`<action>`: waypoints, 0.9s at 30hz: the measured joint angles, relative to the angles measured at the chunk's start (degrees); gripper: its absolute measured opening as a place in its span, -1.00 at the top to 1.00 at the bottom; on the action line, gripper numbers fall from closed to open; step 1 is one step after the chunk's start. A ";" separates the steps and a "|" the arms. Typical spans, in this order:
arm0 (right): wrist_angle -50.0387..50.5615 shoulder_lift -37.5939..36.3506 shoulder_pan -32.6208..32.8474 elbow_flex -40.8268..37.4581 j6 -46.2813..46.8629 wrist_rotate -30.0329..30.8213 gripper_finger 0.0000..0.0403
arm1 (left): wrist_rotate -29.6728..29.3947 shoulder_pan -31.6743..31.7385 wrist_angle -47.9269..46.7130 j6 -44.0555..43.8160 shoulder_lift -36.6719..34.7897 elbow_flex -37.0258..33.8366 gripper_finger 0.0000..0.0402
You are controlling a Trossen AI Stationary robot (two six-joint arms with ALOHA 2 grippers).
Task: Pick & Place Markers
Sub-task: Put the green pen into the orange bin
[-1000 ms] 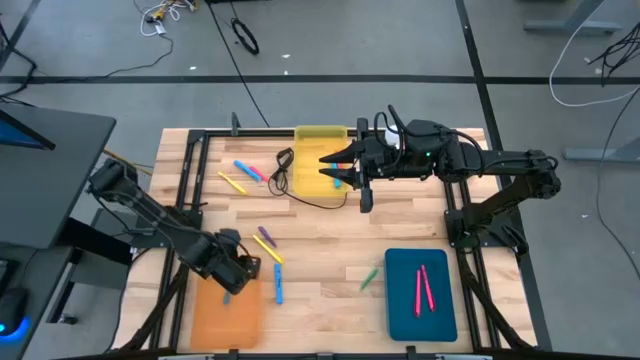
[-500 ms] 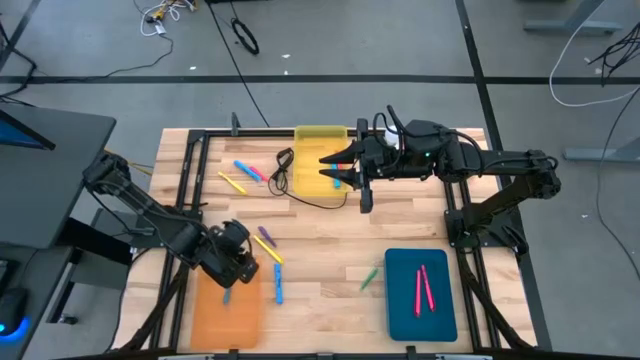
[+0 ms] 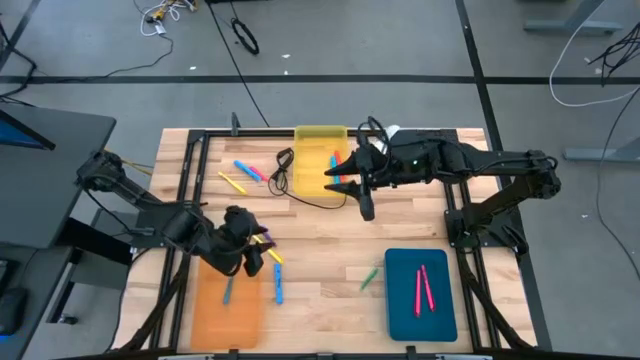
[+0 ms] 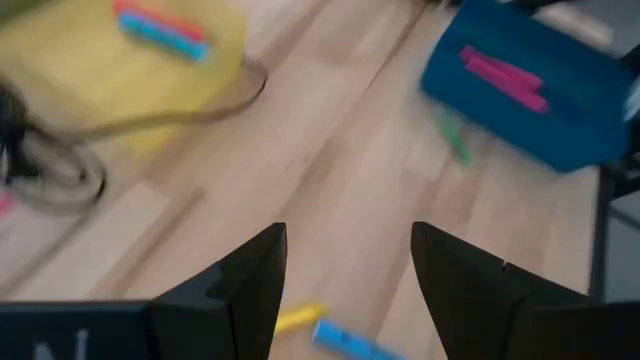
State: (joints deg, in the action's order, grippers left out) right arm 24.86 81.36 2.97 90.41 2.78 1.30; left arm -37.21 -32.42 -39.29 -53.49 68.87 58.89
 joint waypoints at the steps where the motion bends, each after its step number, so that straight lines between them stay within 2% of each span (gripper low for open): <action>1: 1.46 0.00 0.21 0.00 -0.01 -0.03 0.20 | -0.42 0.45 1.92 2.22 -0.22 0.00 -0.11; 8: 6.65 0.00 2.00 0.00 0.76 -0.91 -0.12 | -0.51 3.07 17.12 20.16 -2.48 0.00 -0.11; 16: 6.95 0.00 3.78 0.00 0.83 -0.90 -0.23 | -0.50 6.70 34.80 38.84 -7.22 -0.02 -0.11; 18: 6.97 0.00 4.07 0.00 0.83 -0.91 -0.24 | 0.11 7.83 38.95 41.69 -8.32 -0.01 -0.11; 21: 7.86 0.00 4.65 0.00 1.45 -0.93 -0.24 | 4.82 9.79 43.01 44.35 -9.21 0.00 -0.11; 24: 9.37 -0.02 5.07 0.00 3.15 -3.25 -0.24 | 9.62 11.53 45.20 43.54 -9.32 0.00 -0.11; 27: 11.20 -0.02 6.04 0.00 5.34 -5.14 -0.24 | 11.90 12.72 46.17 42.62 -9.32 0.00 -0.11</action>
State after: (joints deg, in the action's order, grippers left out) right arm 36.06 81.34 9.01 90.41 8.12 -3.84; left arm -25.31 -19.69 6.89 -10.87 59.55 58.89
